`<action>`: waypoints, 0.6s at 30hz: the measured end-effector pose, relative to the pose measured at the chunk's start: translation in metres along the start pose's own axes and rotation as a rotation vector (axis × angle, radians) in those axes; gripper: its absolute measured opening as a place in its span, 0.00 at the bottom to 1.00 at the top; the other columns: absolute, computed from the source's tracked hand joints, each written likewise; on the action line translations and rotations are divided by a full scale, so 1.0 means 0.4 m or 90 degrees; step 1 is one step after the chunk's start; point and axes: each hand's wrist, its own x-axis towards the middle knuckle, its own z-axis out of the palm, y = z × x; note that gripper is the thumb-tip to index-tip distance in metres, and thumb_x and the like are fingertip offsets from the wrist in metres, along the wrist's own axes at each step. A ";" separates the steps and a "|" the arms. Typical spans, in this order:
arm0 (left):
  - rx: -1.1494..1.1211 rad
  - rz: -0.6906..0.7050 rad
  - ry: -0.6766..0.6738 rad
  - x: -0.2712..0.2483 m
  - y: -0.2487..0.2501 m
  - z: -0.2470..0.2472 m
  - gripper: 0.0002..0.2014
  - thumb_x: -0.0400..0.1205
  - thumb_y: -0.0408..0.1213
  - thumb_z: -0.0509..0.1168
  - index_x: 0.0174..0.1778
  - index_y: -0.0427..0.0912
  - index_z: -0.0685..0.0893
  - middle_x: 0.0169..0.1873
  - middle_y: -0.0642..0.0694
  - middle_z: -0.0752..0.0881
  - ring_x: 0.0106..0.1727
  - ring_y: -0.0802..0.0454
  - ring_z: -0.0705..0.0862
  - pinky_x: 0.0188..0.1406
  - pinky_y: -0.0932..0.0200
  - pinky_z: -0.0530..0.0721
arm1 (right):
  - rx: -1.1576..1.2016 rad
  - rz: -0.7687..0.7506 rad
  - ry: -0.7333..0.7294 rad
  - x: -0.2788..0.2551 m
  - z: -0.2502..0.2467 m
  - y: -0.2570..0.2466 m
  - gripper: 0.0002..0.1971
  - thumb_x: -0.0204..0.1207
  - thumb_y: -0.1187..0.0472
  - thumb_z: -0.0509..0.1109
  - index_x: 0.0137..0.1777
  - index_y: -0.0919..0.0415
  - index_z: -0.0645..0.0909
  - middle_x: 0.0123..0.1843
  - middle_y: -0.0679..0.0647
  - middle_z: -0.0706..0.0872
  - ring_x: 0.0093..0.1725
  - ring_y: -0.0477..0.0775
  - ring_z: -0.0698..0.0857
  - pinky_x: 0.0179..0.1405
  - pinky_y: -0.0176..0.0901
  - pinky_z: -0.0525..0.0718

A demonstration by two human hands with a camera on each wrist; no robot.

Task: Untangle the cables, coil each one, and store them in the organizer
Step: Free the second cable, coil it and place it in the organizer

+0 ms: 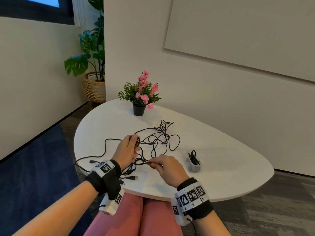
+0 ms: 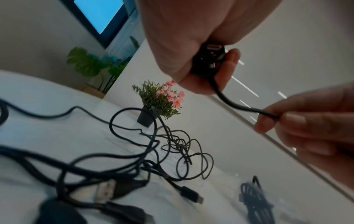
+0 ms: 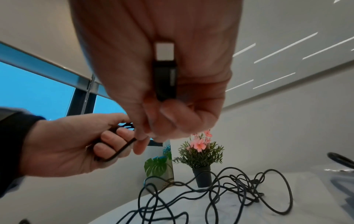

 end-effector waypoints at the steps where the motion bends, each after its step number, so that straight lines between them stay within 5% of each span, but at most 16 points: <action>1: -0.031 -0.002 -0.008 -0.001 0.005 0.001 0.13 0.88 0.45 0.50 0.52 0.41 0.74 0.28 0.47 0.71 0.21 0.56 0.66 0.18 0.61 0.68 | -0.004 0.008 0.005 -0.001 -0.012 0.001 0.13 0.83 0.52 0.59 0.60 0.45 0.83 0.52 0.52 0.85 0.54 0.57 0.82 0.53 0.54 0.81; 5: -0.095 0.007 -0.005 0.000 0.022 -0.006 0.08 0.88 0.37 0.50 0.53 0.38 0.72 0.28 0.46 0.69 0.23 0.56 0.70 0.23 0.57 0.83 | -0.012 0.022 0.008 -0.016 -0.039 0.012 0.13 0.83 0.52 0.59 0.60 0.45 0.82 0.55 0.51 0.83 0.55 0.55 0.82 0.54 0.55 0.81; 10: -0.069 0.021 -0.003 -0.012 0.027 0.034 0.08 0.88 0.37 0.51 0.48 0.41 0.73 0.26 0.48 0.69 0.21 0.57 0.67 0.19 0.61 0.69 | -0.085 0.027 -0.050 -0.016 -0.004 -0.026 0.15 0.81 0.62 0.58 0.64 0.52 0.78 0.59 0.50 0.84 0.58 0.56 0.82 0.56 0.52 0.80; 13: -0.060 0.041 -0.019 -0.017 0.030 0.052 0.08 0.88 0.38 0.51 0.47 0.41 0.73 0.27 0.49 0.70 0.23 0.56 0.68 0.21 0.61 0.71 | 0.056 0.057 -0.064 -0.016 0.026 -0.060 0.17 0.80 0.64 0.56 0.68 0.57 0.72 0.52 0.49 0.87 0.52 0.53 0.84 0.55 0.49 0.81; 15: -0.055 0.046 -0.025 -0.022 0.030 0.053 0.08 0.88 0.38 0.51 0.51 0.40 0.73 0.28 0.49 0.71 0.25 0.56 0.70 0.22 0.62 0.73 | 0.203 0.083 -0.065 -0.015 0.030 -0.083 0.15 0.82 0.61 0.55 0.68 0.59 0.71 0.45 0.51 0.85 0.43 0.49 0.83 0.46 0.38 0.80; 18: -0.097 0.057 -0.011 -0.025 0.032 0.050 0.09 0.88 0.38 0.50 0.55 0.39 0.74 0.27 0.48 0.70 0.25 0.56 0.70 0.23 0.63 0.76 | 0.248 0.111 -0.013 -0.010 0.033 -0.093 0.16 0.83 0.58 0.59 0.68 0.61 0.71 0.54 0.54 0.75 0.46 0.44 0.76 0.47 0.28 0.73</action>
